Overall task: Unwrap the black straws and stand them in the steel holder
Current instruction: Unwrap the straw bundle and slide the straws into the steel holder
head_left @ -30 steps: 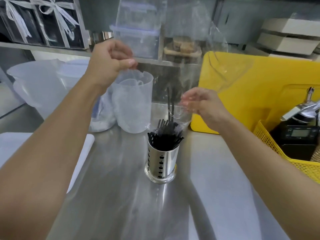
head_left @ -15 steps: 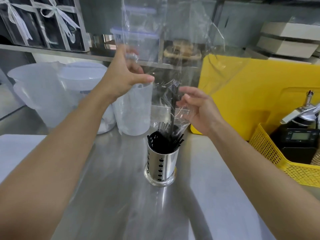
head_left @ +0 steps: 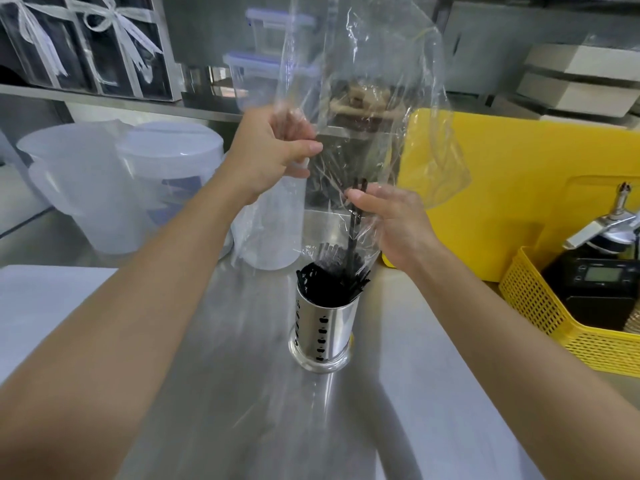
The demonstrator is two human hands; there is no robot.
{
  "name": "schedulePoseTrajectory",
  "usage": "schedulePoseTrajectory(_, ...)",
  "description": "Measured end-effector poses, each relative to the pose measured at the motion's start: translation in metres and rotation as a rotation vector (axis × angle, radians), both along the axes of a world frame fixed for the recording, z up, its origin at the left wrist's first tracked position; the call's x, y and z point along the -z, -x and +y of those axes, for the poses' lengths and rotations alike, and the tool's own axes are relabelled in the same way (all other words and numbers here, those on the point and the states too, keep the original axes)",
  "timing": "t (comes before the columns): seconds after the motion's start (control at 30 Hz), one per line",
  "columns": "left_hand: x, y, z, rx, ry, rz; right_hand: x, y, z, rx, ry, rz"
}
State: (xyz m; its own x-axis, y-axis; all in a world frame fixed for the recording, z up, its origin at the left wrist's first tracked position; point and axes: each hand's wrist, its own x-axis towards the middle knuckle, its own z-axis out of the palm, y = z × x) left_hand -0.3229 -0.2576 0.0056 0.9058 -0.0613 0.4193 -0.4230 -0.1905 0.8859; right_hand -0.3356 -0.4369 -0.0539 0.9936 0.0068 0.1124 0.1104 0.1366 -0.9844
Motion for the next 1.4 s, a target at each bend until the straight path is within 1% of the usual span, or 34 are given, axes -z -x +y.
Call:
schedulePoseTrajectory(0.07, 0.001, 0.0, -0.001, -0.002, 0.0, 0.02, 0.0, -0.001, -0.001, -0.019, -0.009, -0.127)
schedulePoseTrajectory(0.1, 0.001, 0.0, -0.001, -0.007, -0.007, 0.023, 0.001, -0.002, -0.001, -0.064, -0.033, -0.175)
schedulePoseTrajectory(0.2, 0.001, 0.0, -0.004, -0.011, -0.027, 0.018, 0.004, -0.003, -0.002, -0.173, -0.055, -0.233)
schedulePoseTrajectory(0.27, 0.001, 0.0, -0.005, -0.014, -0.03, 0.012, 0.006, -0.002, -0.002, -0.147, -0.044, -0.237)
schedulePoseTrajectory(0.33, 0.001, 0.0, -0.005, -0.022, -0.024, 0.005, 0.006, 0.0, -0.001, -0.052, -0.024, -0.255)
schedulePoseTrajectory(0.43, 0.001, 0.0, -0.005, -0.033, -0.018, -0.002, 0.005, 0.001, 0.001, 0.082, 0.08, -0.323)
schedulePoseTrajectory(0.53, 0.004, 0.0, -0.007, -0.05, 0.036, -0.02, 0.005, 0.005, 0.0, 0.101, 0.235, -0.422)
schedulePoseTrajectory(0.6, 0.008, -0.002, -0.01, -0.05, 0.071, -0.018, 0.004, 0.005, -0.001, 0.063, 0.296, -0.404)
schedulePoseTrajectory(0.67, 0.014, -0.003, -0.012, -0.06, 0.063, -0.02, 0.004, 0.001, -0.004, 0.038, 0.351, -0.355)
schedulePoseTrajectory(0.73, 0.018, -0.006, -0.013, -0.096, 0.064, -0.044, 0.004, -0.001, -0.005, 0.05, 0.458, -0.338)
schedulePoseTrajectory(0.77, 0.018, -0.007, -0.014, -0.12, 0.069, -0.069, 0.006, -0.003, -0.007, 0.054, 0.477, -0.328)
schedulePoseTrajectory(0.83, 0.018, -0.009, -0.013, -0.107, 0.06, -0.1, 0.009, -0.005, -0.011, 0.107, 0.394, -0.313)
schedulePoseTrajectory(0.93, 0.019, -0.01, -0.005, 0.024, -0.057, -0.02, 0.01, -0.01, -0.022, 0.252, 0.295, -0.27)
schedulePoseTrajectory(0.97, 0.022, -0.009, -0.002, 0.035, -0.068, -0.005, 0.009, -0.011, -0.025, 0.276, 0.217, -0.26)
schedulePoseTrajectory(1.0, 0.025, -0.009, -0.001, 0.009, -0.021, -0.015, 0.008, -0.011, -0.028, 0.295, 0.128, -0.248)
schedulePoseTrajectory(1.07, 0.035, -0.009, -0.001, -0.134, 0.187, -0.059, 0.006, -0.012, -0.034, 0.325, 0.026, -0.227)
schedulePoseTrajectory(1.1, 0.041, -0.01, -0.002, -0.241, 0.279, -0.058, 0.007, -0.012, -0.037, 0.324, 0.019, -0.23)
schedulePoseTrajectory(1.13, 0.048, -0.01, -0.002, -0.345, 0.328, -0.035, 0.009, -0.011, -0.039, 0.316, 0.03, -0.234)
schedulePoseTrajectory(1.17, 0.057, -0.013, -0.001, -0.423, 0.336, 0.012, 0.01, -0.01, -0.04, 0.304, 0.037, -0.238)
schedulePoseTrajectory(1.27, 0.092, -0.022, 0.006, -0.522, 0.209, 0.231, 0.009, -0.008, -0.041, 0.28, 0.031, -0.219)
schedulePoseTrajectory(1.33, 0.11, -0.026, 0.012, -0.518, 0.019, 0.381, 0.008, -0.007, -0.041, 0.249, 0.005, -0.223)
schedulePoseTrajectory(1.4, 0.121, -0.025, 0.015, -0.434, -0.184, 0.477, 0.007, -0.007, -0.042, 0.222, 0.016, -0.242)
